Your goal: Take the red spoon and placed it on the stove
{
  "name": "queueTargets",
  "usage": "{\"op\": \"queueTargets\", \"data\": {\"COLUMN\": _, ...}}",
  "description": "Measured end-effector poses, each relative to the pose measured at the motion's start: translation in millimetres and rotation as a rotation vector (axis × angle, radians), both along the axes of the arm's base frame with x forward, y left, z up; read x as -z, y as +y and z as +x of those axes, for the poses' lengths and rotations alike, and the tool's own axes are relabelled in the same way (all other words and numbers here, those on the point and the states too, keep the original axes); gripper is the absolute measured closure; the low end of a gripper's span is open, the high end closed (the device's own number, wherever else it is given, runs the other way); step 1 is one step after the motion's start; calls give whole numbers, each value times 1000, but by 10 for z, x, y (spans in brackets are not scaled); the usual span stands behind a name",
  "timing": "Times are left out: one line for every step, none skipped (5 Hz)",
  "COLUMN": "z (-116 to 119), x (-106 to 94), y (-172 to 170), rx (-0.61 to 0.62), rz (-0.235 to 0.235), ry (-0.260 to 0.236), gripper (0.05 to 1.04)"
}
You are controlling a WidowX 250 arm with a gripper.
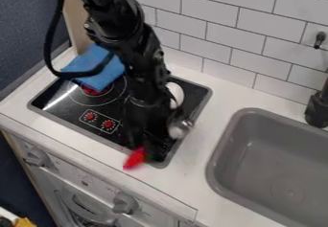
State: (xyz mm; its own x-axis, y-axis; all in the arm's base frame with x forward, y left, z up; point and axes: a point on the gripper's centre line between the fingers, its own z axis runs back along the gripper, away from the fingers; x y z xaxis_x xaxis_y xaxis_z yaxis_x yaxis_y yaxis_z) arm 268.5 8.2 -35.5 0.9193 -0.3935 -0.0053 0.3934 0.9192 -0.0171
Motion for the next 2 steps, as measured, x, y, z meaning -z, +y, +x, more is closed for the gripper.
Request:
{"op": "queueTargets", "data": {"z": 29, "x": -103, "y": -160, "rx": 62, "rz": -40, "ry": -37, "gripper": 690}}
{"op": "queueTargets", "data": {"z": 28, "x": -134, "y": -268, "rx": 89, "rz": -80, "ry": -40, "gripper": 690}}
